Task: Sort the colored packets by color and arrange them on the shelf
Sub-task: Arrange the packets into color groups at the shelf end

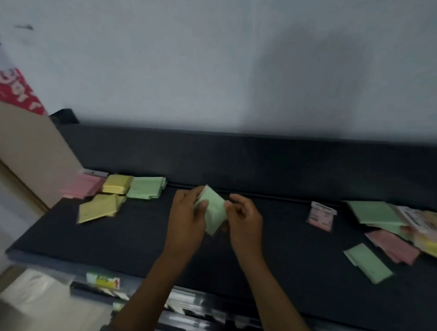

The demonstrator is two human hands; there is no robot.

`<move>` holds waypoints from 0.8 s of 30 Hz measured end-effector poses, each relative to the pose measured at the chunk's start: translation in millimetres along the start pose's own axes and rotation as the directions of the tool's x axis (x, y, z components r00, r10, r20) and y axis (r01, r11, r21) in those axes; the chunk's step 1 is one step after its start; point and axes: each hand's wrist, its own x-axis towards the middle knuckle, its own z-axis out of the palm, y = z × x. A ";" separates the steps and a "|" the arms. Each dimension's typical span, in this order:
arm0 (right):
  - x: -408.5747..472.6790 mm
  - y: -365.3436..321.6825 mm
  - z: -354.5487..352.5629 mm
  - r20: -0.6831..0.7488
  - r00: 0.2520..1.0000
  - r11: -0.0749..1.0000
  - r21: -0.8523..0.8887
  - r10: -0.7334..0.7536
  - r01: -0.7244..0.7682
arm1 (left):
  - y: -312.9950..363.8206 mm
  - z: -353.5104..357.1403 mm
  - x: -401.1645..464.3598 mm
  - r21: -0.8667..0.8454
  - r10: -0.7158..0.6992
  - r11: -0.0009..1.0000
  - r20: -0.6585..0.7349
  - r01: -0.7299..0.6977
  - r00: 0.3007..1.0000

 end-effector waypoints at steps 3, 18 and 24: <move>-19.0 11.5 55.0 0.068 0.998 1.000 -0.023 0.003 -0.002 | -33.4 -46.5 -7.7 0.015 -0.039 0.999 -0.081 0.041 0.996; -120.9 34.7 287.7 0.292 0.956 1.000 -0.026 -0.008 0.017 | -168.6 -255.0 -66.7 0.075 -0.174 0.975 -0.318 0.208 0.932; -158.1 25.6 348.2 0.368 0.930 1.000 -0.010 -0.008 0.012 | -198.6 -321.5 -93.6 0.077 -0.242 0.952 -0.411 0.298 0.879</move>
